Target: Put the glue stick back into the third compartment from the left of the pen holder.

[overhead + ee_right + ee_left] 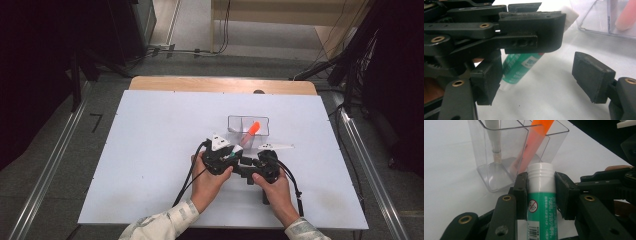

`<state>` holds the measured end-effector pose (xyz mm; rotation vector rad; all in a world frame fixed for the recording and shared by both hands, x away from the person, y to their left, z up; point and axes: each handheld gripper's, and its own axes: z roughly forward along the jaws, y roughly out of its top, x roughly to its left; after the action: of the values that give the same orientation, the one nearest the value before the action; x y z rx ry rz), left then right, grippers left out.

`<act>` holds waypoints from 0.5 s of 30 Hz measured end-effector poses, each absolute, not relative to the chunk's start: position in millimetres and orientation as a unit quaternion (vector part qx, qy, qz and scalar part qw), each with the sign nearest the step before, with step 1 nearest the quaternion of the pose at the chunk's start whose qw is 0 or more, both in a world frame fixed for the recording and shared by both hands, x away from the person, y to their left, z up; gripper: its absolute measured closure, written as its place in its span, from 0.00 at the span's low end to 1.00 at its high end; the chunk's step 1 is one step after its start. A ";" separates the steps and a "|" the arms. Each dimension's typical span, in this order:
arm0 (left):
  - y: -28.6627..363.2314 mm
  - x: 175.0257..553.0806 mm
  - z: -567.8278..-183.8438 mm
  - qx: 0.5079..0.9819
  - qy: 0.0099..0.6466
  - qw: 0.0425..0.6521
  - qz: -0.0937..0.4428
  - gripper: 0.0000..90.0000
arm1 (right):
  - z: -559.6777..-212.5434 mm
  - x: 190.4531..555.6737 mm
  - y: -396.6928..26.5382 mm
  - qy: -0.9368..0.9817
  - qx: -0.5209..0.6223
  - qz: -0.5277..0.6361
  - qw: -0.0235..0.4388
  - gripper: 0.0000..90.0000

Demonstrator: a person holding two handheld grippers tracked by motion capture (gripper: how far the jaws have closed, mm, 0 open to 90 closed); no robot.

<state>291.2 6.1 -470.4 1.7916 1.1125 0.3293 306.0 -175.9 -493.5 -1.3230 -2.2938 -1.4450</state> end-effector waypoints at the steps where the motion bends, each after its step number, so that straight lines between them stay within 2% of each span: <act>1: 5.8 291.1 -470.4 0.735 0.456 0.483 0.135 0.72 | -493.8 306.5 -175.6 -0.758 -0.439 -0.479 0.063 0.27; 7: 4.4 289.8 -469.5 0.735 0.455 0.486 0.132 0.72 | -494.7 308.7 -175.8 -0.756 -0.439 -0.482 0.066 0.35; 15: 3.5 288.3 -468.5 0.734 0.453 0.489 0.131 0.72 | -495.5 309.5 -174.7 -0.755 -0.428 -0.490 0.083 0.55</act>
<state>288.3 3.5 -468.5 1.7842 1.1001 0.3173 309.5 -174.7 -495.5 -1.2780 -2.2538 -1.4628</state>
